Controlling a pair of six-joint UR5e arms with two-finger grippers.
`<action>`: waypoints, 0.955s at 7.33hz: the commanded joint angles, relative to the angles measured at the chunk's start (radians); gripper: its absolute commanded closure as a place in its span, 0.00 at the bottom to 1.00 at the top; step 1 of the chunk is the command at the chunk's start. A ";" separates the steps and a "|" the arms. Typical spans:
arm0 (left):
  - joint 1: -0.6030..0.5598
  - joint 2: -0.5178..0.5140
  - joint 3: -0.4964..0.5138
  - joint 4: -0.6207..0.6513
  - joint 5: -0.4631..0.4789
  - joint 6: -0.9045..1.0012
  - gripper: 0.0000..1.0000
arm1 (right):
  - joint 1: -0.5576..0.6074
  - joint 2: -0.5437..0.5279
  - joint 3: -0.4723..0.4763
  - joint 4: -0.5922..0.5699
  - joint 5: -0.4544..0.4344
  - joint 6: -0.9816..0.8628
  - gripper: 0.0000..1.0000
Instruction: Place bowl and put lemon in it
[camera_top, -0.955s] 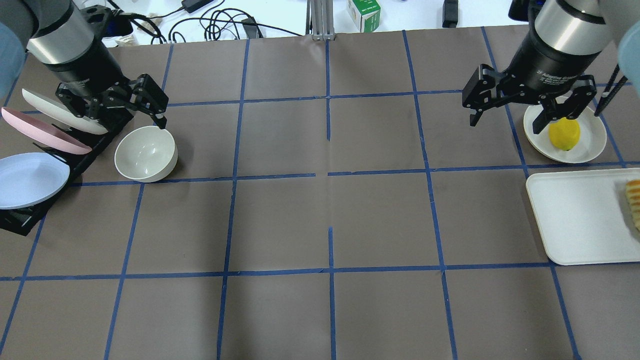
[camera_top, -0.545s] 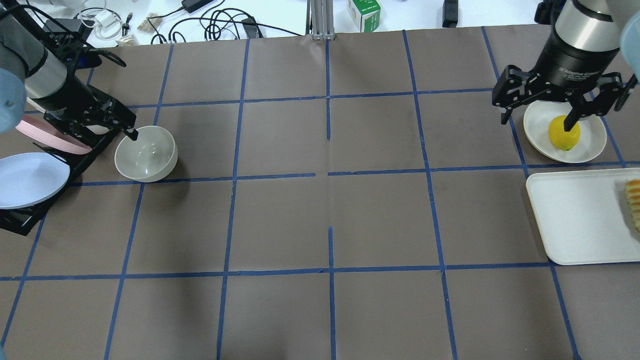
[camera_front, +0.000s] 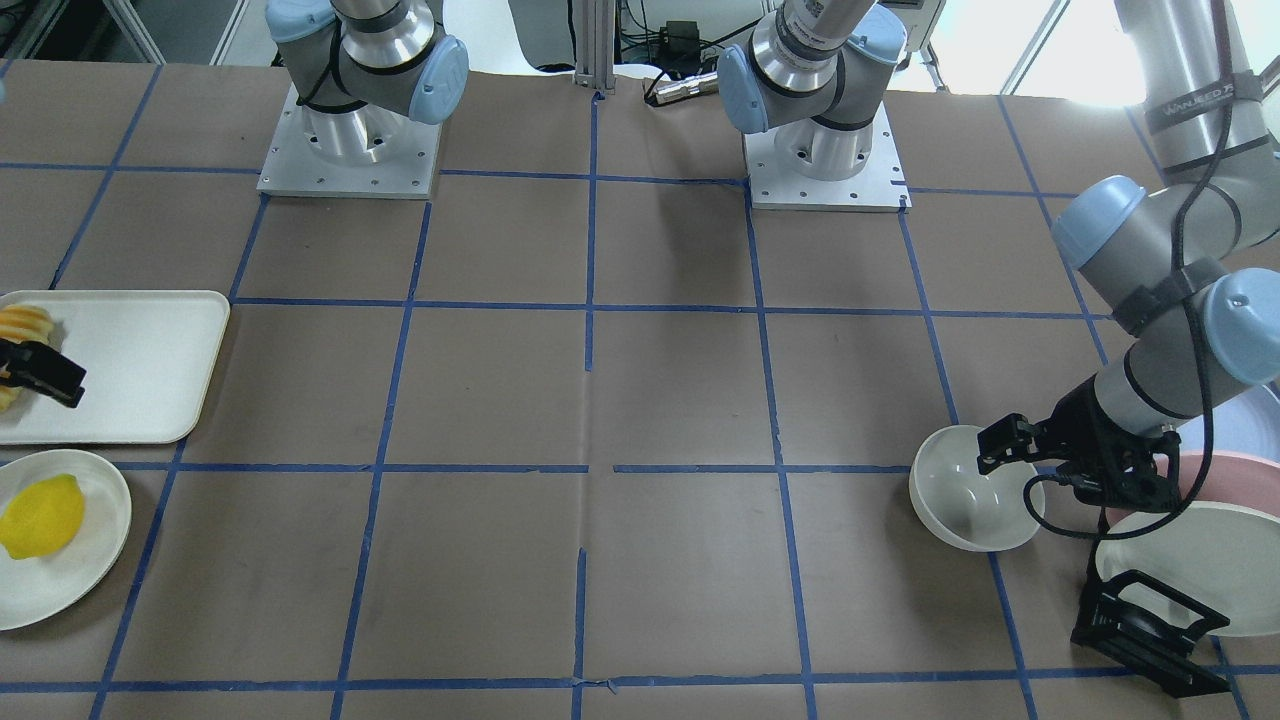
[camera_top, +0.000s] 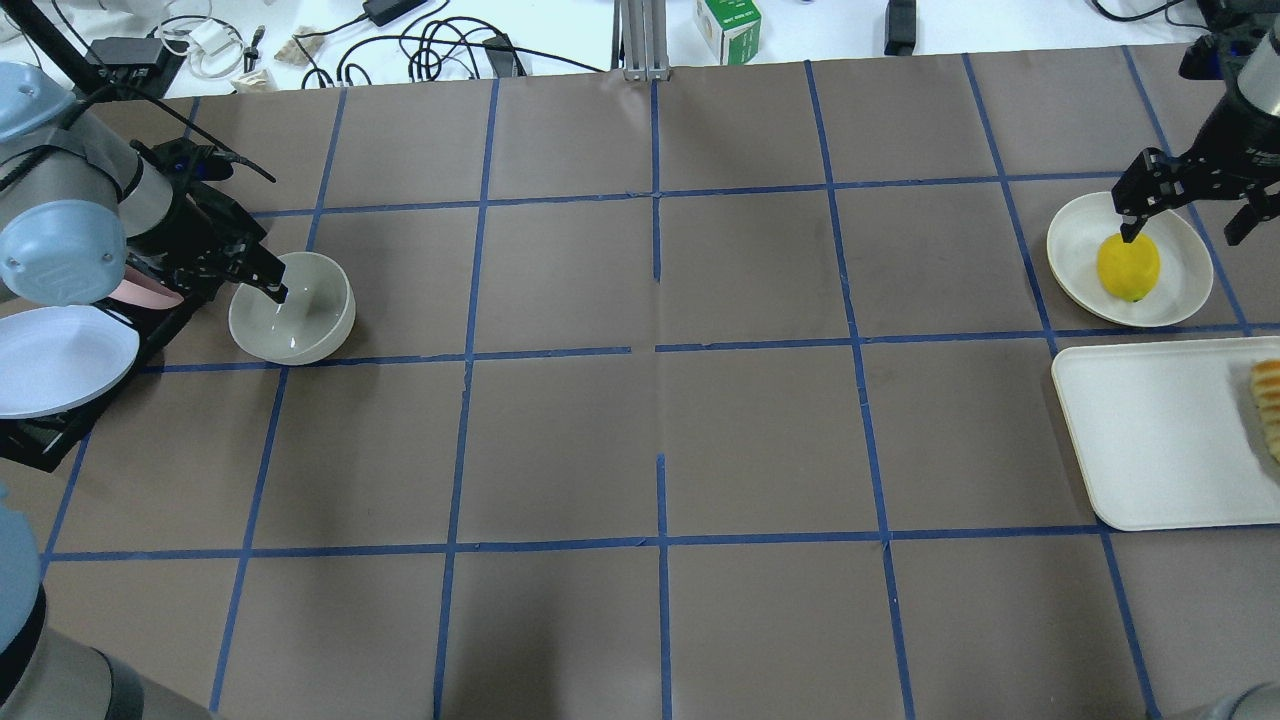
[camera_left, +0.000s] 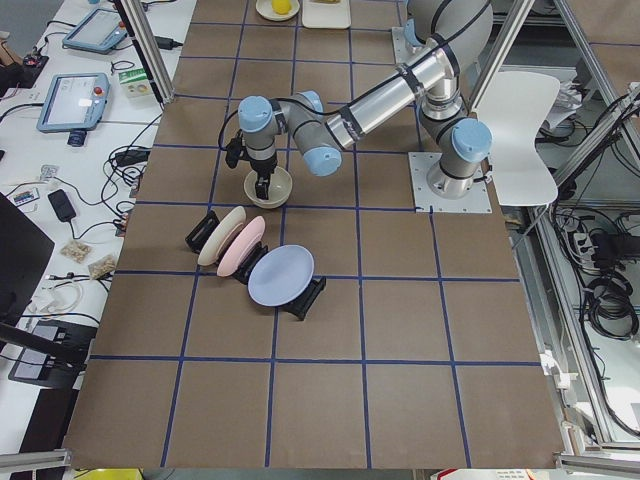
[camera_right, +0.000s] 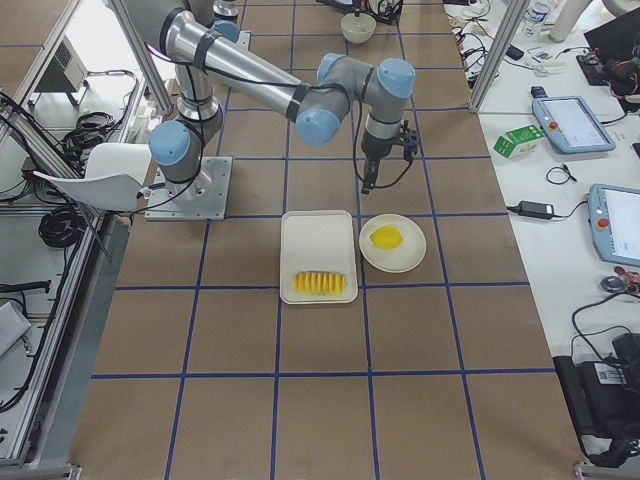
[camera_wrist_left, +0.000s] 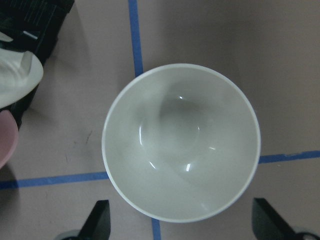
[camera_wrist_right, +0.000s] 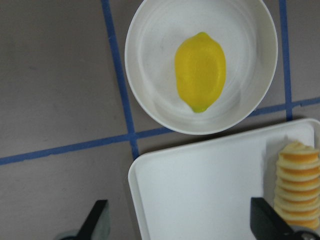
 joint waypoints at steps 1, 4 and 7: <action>0.059 -0.043 -0.011 0.021 -0.006 0.038 0.00 | -0.027 0.140 -0.007 -0.205 0.006 -0.121 0.00; 0.056 -0.064 -0.017 0.021 -0.011 0.017 0.16 | -0.028 0.232 -0.014 -0.310 0.073 -0.144 0.00; 0.055 -0.067 -0.025 0.032 -0.014 0.015 0.74 | -0.037 0.305 -0.020 -0.366 0.055 -0.182 0.00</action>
